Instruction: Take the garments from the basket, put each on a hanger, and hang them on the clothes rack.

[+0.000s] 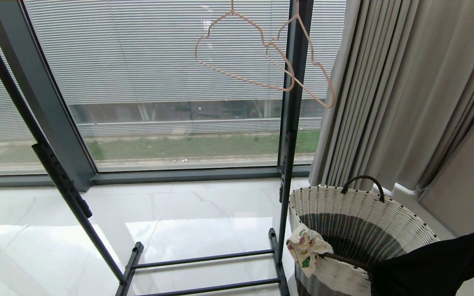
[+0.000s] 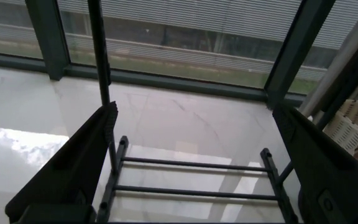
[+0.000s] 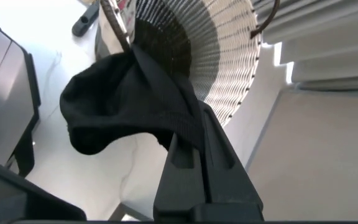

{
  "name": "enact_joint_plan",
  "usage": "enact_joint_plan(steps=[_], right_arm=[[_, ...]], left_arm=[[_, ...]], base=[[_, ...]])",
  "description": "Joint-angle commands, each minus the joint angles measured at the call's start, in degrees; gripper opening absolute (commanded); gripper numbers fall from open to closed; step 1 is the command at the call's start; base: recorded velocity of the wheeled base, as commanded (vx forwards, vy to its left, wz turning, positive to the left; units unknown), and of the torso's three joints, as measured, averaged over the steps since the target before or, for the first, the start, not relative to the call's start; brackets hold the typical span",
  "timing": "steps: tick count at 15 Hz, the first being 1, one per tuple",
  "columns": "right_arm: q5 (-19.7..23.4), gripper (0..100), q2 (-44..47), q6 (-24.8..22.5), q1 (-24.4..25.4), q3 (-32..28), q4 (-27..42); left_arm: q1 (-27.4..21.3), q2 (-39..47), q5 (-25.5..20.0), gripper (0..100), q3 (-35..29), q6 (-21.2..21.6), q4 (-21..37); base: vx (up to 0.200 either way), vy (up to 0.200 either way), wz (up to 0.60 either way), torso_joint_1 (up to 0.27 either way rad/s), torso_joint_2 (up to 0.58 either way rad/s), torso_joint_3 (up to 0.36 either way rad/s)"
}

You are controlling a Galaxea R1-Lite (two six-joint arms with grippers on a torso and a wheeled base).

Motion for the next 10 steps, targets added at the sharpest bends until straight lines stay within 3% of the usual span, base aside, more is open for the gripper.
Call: enact_joint_plan(steps=[1,2,6,10], right_arm=[[0.0,0,-1.2,0.0,1.3,-0.2,-0.1],[0.0,0,-1.2,0.0,1.8,-0.1,-0.1],[0.0,0,-1.0,0.0,2.2,0.0,-0.1],[0.0,0,-1.0,-0.1,2.5,0.0,-0.1]], left_arm=[[0.1,0.0,-0.5,100,0.0,1.3,0.0],[0.1,0.0,-3.8,100,0.0,4.7,0.0],[0.1,0.0,-3.8,100,0.0,5.0,-0.1],[0.1,0.0,-3.8,100,0.0,5.0,-0.1]], base=[[0.0,0.0,0.0,0.0,0.0,0.0],[0.0,0.0,0.0,0.0,0.0,0.0],[0.0,0.0,0.0,0.0,0.0,0.0],[-0.2,0.0,0.0,0.001,0.01,0.001]])
